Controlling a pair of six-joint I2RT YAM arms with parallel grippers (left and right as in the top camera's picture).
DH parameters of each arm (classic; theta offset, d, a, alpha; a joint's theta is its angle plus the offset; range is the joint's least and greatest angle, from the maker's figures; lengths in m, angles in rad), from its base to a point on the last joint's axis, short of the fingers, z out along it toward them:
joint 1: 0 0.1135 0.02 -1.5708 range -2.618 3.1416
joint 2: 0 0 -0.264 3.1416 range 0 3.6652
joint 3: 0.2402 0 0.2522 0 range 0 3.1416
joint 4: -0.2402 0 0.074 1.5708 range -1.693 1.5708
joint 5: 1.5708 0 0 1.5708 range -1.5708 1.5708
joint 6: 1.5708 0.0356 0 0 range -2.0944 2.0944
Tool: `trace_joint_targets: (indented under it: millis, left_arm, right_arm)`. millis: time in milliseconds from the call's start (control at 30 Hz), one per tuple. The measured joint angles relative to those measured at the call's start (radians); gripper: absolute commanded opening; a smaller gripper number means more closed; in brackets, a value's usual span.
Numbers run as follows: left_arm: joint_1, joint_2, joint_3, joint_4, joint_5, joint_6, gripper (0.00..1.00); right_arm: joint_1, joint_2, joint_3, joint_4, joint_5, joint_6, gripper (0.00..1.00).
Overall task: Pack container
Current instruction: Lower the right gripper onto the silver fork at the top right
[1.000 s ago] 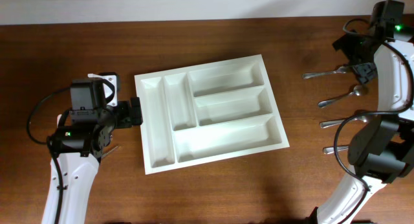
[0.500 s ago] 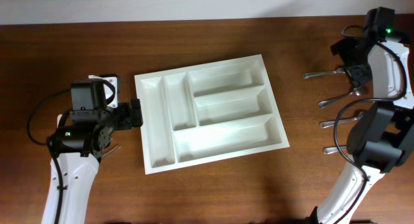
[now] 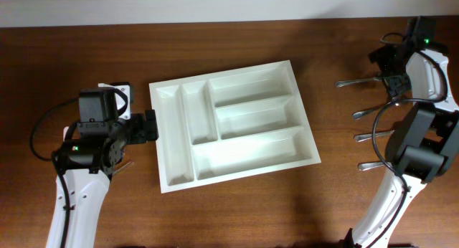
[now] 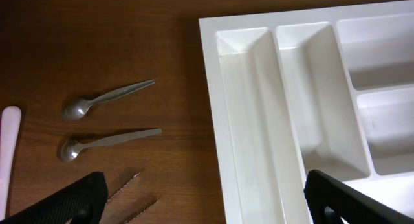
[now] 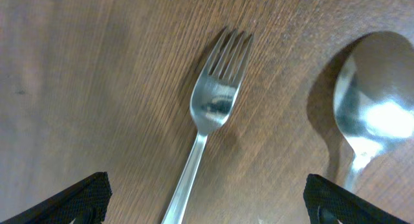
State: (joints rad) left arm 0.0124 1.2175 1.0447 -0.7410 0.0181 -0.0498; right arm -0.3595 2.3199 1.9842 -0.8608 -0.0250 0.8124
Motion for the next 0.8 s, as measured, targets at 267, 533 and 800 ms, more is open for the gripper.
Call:
trace_joint_targets:
  millis: [267,533,800]
  left_arm:
    - [0.000,0.000,0.000,0.000,0.000,0.000,0.99]
    - [0.000,0.000,0.000,0.000,0.000,0.000,0.99]
    - [-0.002,0.000,0.000,0.000,0.005,0.000,0.99]
  right_arm:
    - [0.000,0.047,0.000,0.045,0.000,0.001,0.90]
    - [0.000,0.078,0.000,0.053,0.000,0.003,0.77]
    - [0.000,0.090,0.005,0.040,0.000,0.002,0.55]
